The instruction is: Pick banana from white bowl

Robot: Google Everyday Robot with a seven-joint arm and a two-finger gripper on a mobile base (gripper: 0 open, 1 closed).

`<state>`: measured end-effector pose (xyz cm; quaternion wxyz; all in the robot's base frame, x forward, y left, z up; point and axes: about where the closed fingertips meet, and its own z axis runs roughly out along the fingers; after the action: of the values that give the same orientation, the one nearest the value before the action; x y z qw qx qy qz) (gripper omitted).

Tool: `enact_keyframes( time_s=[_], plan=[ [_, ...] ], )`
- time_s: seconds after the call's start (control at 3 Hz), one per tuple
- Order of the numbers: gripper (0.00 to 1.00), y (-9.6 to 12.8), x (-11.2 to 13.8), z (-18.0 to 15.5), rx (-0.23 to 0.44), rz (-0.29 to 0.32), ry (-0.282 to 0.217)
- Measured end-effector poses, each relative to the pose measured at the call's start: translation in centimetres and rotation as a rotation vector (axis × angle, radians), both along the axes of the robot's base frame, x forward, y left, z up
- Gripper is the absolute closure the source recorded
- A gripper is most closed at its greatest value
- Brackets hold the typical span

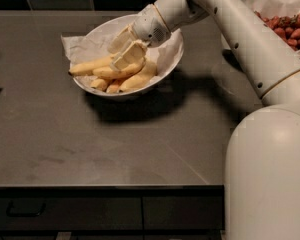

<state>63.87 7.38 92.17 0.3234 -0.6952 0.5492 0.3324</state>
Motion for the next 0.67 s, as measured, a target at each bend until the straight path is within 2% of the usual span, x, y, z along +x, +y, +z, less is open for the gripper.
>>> enact_keyframes(
  time_s=[0.33,0.67],
  plan=[
    [0.39,0.49,-0.34,-0.54,0.003,0.018,0.012],
    [0.31,0.56,-0.73,-0.86,-0.007,0.034,0.021]
  ],
)
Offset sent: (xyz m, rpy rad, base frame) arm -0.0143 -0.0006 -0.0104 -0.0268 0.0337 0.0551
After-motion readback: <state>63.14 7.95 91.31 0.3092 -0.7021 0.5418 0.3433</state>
